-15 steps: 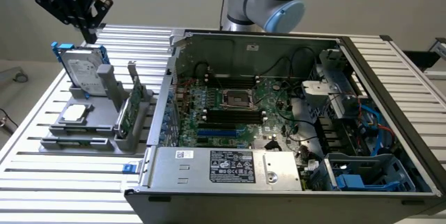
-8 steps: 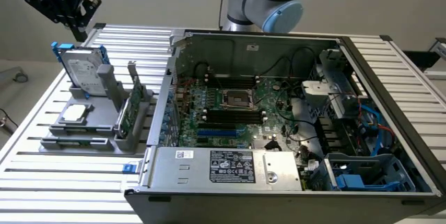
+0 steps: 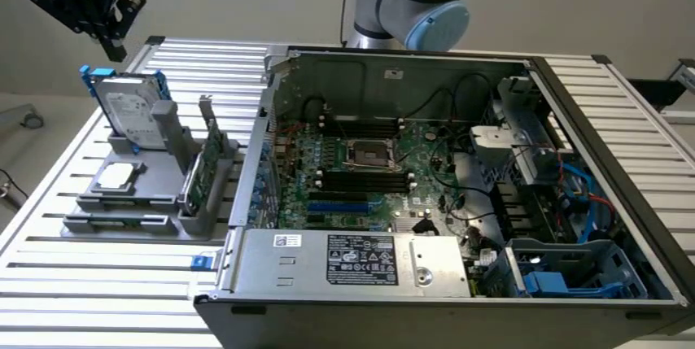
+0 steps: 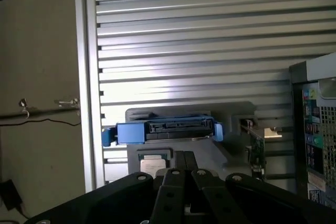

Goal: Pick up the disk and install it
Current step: 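Reach for the disk, then pick up the disk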

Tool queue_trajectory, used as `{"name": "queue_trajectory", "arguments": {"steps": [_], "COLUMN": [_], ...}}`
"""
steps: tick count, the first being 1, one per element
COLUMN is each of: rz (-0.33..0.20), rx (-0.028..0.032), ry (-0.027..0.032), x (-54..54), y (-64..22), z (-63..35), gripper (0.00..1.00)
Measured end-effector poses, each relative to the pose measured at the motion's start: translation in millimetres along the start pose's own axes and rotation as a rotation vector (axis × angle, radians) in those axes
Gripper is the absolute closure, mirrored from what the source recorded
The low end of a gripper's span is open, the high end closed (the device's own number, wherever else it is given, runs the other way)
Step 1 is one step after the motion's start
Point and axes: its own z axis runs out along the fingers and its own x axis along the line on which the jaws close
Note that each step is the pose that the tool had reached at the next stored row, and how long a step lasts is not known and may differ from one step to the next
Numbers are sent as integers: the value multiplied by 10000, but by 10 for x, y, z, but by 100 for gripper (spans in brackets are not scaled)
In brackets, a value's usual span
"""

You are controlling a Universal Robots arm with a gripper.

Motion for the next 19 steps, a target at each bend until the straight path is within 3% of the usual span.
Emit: {"name": "queue_trajectory", "arguments": {"steps": [11,19], "rz": [-19,-28], "rx": [3,11], "ry": [-32,-31], "x": [360,377], "y": [203,229], "z": [112,115], "gripper": [89,89]}}
